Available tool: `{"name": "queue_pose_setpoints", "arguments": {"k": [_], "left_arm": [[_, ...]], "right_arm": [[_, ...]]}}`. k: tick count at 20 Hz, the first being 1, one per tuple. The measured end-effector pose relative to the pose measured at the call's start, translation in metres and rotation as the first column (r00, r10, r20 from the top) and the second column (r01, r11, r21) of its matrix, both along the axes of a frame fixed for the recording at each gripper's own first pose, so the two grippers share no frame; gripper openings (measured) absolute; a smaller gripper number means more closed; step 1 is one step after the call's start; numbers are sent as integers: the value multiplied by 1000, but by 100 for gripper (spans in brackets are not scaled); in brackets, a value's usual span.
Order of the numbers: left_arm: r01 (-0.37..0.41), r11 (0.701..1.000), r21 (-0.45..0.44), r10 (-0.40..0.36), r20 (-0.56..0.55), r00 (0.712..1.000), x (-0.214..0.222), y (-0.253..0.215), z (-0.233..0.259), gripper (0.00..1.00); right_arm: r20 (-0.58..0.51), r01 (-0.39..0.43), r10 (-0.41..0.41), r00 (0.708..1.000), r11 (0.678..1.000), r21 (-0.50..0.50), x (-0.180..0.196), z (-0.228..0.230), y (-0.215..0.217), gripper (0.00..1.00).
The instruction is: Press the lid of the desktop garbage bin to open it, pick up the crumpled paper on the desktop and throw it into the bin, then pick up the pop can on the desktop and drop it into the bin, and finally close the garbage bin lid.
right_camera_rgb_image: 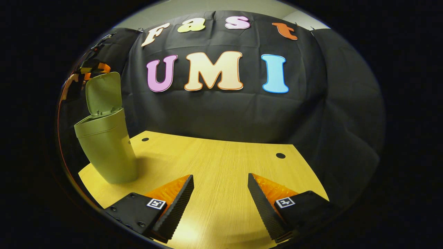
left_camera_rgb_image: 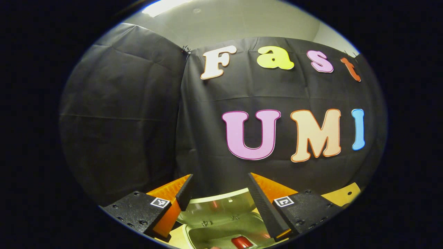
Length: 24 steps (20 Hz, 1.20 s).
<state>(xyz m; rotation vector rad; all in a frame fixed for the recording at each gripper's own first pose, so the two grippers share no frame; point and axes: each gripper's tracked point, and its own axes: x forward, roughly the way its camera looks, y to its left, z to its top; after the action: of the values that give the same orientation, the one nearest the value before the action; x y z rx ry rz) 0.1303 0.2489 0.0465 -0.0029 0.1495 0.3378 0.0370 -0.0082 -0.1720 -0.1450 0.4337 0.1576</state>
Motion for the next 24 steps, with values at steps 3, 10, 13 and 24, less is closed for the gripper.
{"name": "queue_pose_setpoints", "arguments": {"k": [3,10,13,24], "left_arm": [[19,999,-40,-19,-6,1000,-18,-18,-10,94],[63,995,-75,-67,-39,997,-51,-52,-41,94],[66,993,-102,-73,-68,995,-63,-63,-61,94],[93,984,-151,-120,-178,977,-91,-93,-135,93]], "right_arm": [[-13,-25,25,1000,1000,8,1,-3,6,99],[-35,-70,72,997,997,35,7,-2,23,99],[-33,-88,90,995,995,47,6,-1,31,99],[-54,-119,120,991,993,13,2,-7,42,99]]}}
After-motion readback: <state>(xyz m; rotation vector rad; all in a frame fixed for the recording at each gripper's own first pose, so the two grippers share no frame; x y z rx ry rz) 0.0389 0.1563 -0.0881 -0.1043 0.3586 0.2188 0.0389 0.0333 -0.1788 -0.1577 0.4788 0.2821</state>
